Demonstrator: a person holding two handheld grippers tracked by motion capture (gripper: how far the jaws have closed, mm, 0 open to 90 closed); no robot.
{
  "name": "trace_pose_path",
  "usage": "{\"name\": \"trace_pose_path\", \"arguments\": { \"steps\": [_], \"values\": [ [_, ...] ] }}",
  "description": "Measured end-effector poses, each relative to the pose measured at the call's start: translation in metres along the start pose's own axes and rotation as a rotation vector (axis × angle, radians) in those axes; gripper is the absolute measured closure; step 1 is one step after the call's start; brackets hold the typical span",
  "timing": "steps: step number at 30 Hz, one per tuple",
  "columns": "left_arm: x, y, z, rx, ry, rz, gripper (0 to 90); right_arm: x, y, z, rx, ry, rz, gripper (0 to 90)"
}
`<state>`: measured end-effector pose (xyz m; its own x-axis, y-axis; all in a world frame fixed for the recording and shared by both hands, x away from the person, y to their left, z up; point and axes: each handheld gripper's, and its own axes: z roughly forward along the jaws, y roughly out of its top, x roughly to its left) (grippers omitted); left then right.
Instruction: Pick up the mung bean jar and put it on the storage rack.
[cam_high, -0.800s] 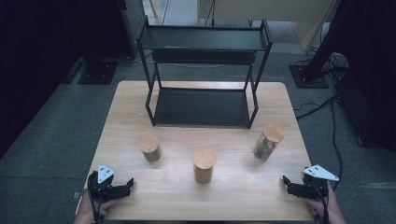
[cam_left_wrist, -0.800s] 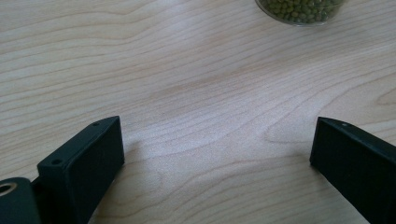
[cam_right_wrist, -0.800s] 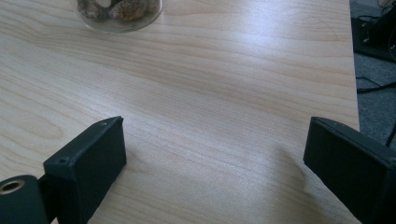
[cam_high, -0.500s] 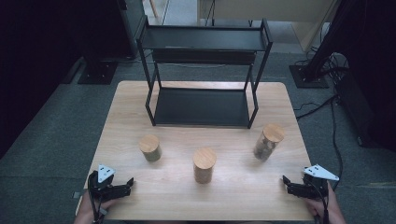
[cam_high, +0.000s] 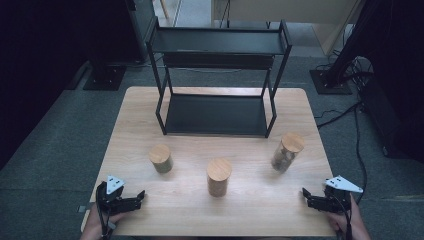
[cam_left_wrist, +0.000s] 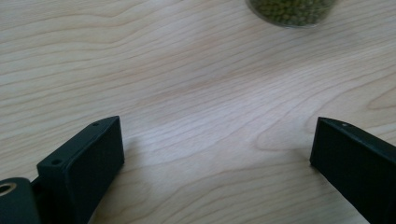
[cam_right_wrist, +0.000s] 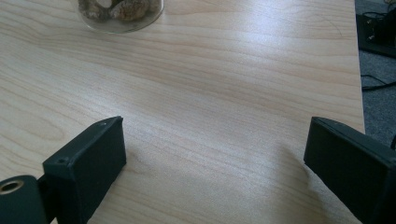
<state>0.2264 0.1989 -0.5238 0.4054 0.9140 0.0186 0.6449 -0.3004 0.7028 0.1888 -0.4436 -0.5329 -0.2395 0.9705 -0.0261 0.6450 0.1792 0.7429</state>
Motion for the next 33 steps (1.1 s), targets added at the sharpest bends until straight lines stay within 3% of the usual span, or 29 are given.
{"name": "trace_pose_path", "arguments": {
  "steps": [22, 33],
  "values": [
    [-0.030, 0.027, 0.023, 0.003, -0.018, 0.033, 2.8, 0.002, 0.000, 0.000, -0.005, -0.009, -0.014, 5.1],
    [-0.031, 0.044, 0.029, -0.013, -0.024, -0.018, 3.4, 0.002, 0.000, -0.001, -0.006, -0.011, -0.017, 5.1]
  ]
}}
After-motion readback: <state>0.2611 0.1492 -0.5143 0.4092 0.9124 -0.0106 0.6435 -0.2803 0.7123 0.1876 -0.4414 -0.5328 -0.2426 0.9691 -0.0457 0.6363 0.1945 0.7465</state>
